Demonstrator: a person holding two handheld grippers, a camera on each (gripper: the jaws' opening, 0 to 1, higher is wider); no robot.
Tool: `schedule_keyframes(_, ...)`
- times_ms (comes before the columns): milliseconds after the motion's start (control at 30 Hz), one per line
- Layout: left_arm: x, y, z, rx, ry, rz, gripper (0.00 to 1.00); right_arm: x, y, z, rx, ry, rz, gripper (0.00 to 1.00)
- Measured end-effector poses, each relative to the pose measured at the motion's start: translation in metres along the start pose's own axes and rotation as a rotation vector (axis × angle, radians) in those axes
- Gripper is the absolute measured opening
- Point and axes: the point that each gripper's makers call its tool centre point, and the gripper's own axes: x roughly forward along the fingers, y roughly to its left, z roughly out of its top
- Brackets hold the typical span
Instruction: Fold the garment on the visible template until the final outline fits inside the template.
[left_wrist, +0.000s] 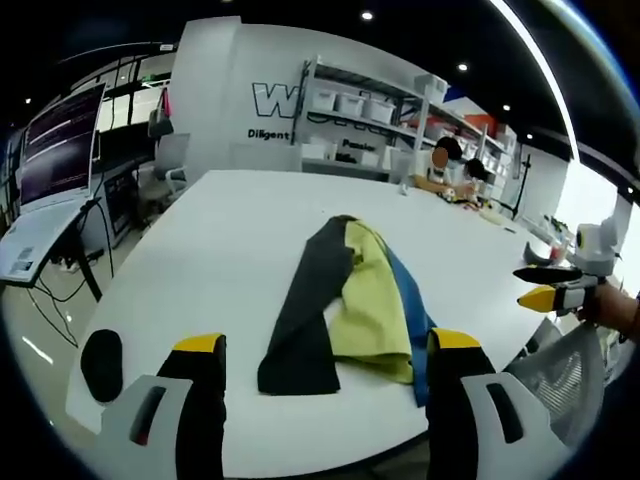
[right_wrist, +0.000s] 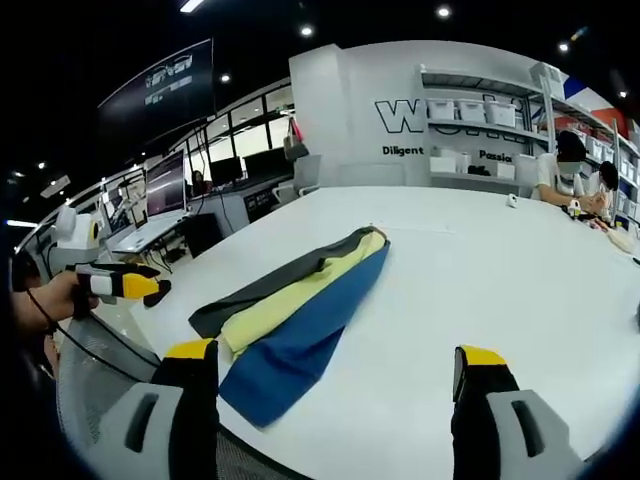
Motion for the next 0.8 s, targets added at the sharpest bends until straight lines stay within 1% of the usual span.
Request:
schedule_keyframes(267,0.0008,-0.0019,-0.0005,-0.002,0.006,-0.009,0.77,0.0002,0.0023,0.0001,0.001,0.002,0.014,0.97)
schedule_keyframes(800,0.0003,-0.0008,-0.0004,0.009,0.008,0.0,0.76,0.0002,0.0022,0.0004,0.022,0.005,0.023,0.97)
